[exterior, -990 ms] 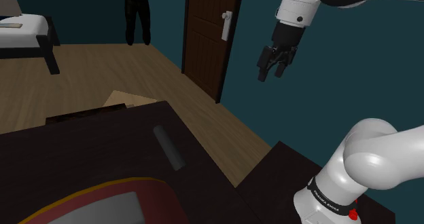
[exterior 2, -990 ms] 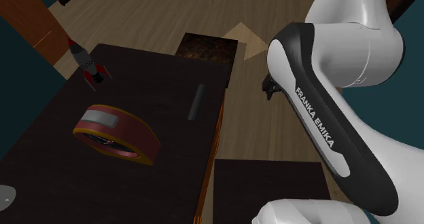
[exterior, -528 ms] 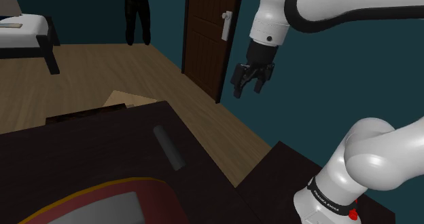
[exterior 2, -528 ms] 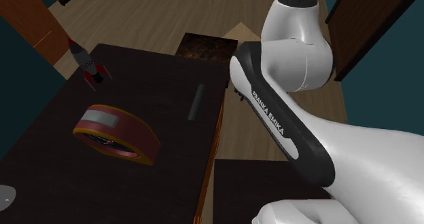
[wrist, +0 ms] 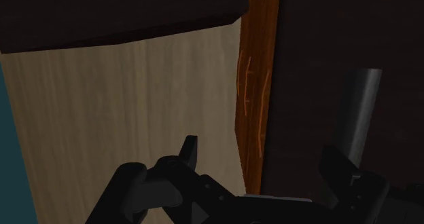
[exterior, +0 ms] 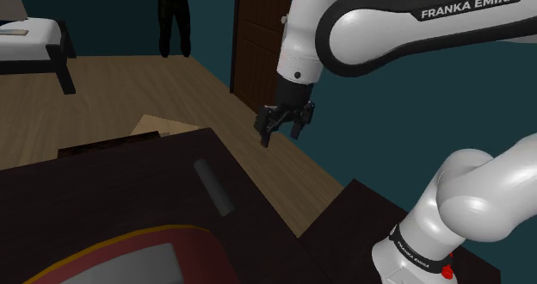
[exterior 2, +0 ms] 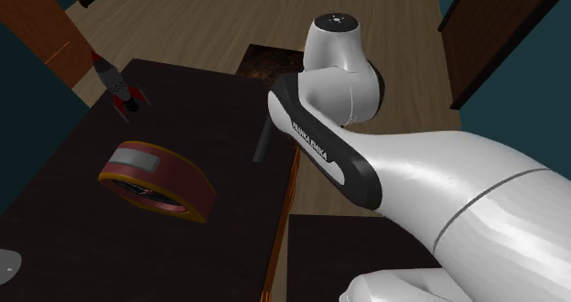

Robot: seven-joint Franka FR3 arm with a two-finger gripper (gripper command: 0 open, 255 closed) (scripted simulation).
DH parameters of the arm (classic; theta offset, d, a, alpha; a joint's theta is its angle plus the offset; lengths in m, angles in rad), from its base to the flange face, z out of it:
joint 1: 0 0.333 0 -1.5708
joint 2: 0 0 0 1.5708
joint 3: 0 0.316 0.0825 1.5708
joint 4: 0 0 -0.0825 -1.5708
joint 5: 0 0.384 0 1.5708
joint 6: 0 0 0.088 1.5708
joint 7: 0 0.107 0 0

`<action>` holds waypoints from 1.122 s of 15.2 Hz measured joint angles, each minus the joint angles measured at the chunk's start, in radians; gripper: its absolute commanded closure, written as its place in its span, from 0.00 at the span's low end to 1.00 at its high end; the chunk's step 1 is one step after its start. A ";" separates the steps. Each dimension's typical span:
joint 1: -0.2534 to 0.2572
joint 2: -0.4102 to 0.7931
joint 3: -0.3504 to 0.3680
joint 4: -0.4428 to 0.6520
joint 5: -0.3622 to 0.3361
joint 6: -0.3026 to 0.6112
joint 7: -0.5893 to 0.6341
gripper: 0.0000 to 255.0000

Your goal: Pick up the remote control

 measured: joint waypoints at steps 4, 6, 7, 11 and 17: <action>0.002 0.138 0.081 0.053 -0.004 0.093 0.101 0.00; -0.001 0.218 0.119 0.088 -0.022 0.142 0.154 0.00; -0.003 0.256 0.134 0.108 -0.035 0.160 0.179 0.00; 0.000 0.412 0.190 0.179 -0.104 0.242 0.296 0.00; 0.009 0.509 0.205 0.193 -0.162 0.315 0.359 0.00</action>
